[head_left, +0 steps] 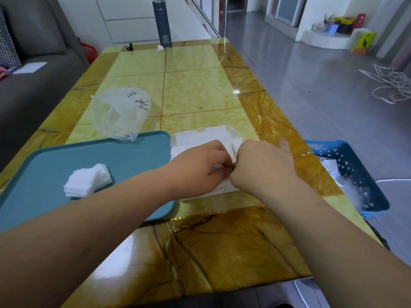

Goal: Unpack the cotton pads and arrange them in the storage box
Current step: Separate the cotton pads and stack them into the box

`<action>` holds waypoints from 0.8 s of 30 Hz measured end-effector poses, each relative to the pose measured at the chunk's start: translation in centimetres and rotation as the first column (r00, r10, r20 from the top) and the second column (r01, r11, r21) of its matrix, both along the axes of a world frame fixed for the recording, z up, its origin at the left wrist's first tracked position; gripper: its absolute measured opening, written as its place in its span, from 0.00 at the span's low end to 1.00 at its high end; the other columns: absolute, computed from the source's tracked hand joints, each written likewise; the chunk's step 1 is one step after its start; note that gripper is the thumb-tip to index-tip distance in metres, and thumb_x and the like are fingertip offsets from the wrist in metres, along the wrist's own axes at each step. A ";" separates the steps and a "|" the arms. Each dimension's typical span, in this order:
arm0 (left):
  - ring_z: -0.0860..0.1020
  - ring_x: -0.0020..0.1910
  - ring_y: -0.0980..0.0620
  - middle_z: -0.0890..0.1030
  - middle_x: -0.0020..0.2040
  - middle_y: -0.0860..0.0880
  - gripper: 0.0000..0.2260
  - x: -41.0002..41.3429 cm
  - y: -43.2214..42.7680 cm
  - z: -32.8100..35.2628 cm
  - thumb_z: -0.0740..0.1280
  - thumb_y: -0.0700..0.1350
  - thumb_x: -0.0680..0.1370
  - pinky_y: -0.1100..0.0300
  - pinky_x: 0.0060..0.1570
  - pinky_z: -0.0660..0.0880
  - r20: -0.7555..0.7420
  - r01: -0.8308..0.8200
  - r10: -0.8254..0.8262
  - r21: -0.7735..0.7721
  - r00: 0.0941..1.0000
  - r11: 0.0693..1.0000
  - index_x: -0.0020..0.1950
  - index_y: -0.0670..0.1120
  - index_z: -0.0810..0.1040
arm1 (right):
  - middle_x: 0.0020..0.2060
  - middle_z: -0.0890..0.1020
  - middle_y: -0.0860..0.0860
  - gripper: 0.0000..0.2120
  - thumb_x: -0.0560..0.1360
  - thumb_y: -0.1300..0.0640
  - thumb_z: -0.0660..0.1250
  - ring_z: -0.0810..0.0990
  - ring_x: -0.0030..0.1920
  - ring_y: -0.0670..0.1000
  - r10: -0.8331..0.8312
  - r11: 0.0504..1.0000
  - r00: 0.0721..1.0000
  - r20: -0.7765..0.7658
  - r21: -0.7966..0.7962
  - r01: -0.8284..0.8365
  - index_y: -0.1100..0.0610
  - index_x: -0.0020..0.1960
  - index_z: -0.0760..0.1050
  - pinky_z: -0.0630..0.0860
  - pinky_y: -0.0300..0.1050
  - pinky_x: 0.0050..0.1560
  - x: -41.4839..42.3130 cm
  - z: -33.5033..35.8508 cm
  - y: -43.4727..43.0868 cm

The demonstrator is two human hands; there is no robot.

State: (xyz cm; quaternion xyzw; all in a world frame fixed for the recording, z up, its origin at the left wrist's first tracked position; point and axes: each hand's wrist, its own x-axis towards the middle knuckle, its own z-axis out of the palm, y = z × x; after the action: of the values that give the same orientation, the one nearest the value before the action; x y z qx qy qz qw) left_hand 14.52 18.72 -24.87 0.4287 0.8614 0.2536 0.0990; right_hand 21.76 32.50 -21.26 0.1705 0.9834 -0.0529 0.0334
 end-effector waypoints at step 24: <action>0.78 0.64 0.46 0.78 0.70 0.49 0.20 -0.3 -24.1 -2.5 0.63 0.54 0.82 0.47 0.65 0.74 0.096 -0.848 0.842 0.047 0.530 0.528 0.74 0.55 0.74 | 0.61 0.83 0.49 0.18 0.80 0.50 0.67 0.80 0.62 0.51 0.351 0.733 0.920 -0.177 -0.559 -0.387 0.50 0.69 0.78 0.75 0.47 0.67 -3.1 -4.8 -19.3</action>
State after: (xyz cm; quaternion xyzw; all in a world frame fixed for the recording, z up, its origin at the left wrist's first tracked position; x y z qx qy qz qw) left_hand 14.20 -5.35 -27.40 -0.0456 0.9458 0.3204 -0.0283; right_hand 18.65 13.23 -26.09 -0.0481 0.9336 -0.3491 0.0644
